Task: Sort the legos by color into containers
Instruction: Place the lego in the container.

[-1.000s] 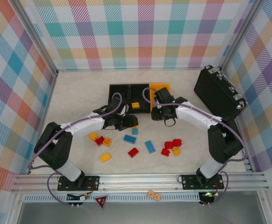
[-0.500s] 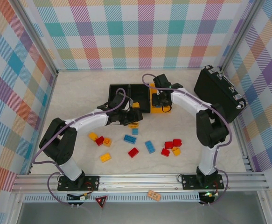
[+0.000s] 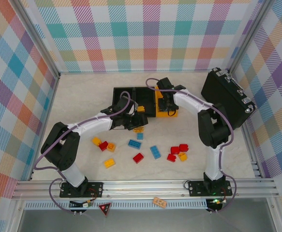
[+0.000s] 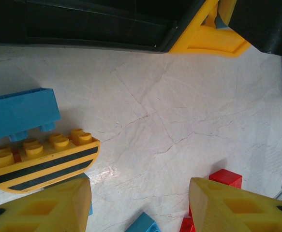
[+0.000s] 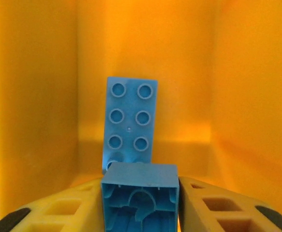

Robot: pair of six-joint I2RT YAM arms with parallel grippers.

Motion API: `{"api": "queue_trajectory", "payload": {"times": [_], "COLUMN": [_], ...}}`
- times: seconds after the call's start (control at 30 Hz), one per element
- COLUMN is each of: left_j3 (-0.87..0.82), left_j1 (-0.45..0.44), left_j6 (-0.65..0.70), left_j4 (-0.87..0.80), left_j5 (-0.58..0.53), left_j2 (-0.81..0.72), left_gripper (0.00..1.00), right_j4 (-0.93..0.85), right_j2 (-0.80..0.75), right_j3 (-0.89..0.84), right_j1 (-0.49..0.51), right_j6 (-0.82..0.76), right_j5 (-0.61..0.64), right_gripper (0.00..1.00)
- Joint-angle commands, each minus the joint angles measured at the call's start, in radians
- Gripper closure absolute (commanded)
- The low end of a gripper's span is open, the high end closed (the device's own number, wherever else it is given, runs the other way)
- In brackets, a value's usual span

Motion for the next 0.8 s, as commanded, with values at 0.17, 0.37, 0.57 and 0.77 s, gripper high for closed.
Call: {"api": "queue_trajectory", "payload": {"times": [0.17,0.37,0.57,0.77], "left_j3": [0.016,0.011,0.006,0.003], "left_j1": [-0.01,-0.01,-0.01,-0.01], "left_j6": [0.017,0.027,0.03,0.038], "left_j4": [-0.035,-0.082,-0.107,-0.138], "left_j5": [-0.017,-0.051,-0.071,-0.104], "left_j2": [-0.019,-0.053,-0.067,-0.09], "left_gripper": [0.44,0.44,0.44,0.44], "right_j4": [-0.021,0.008,0.031,0.055], "right_j2": [-0.01,-0.075,-0.143,-0.208], "right_j3": [0.033,0.006,-0.042,-0.101], "right_j1": [-0.006,-0.005,-0.003,-0.002], "right_j6": [0.003,0.0,0.007,0.015], "right_j5": [0.031,0.004,-0.028,-0.062], "right_gripper": [0.48,0.48,0.48,0.48]}}
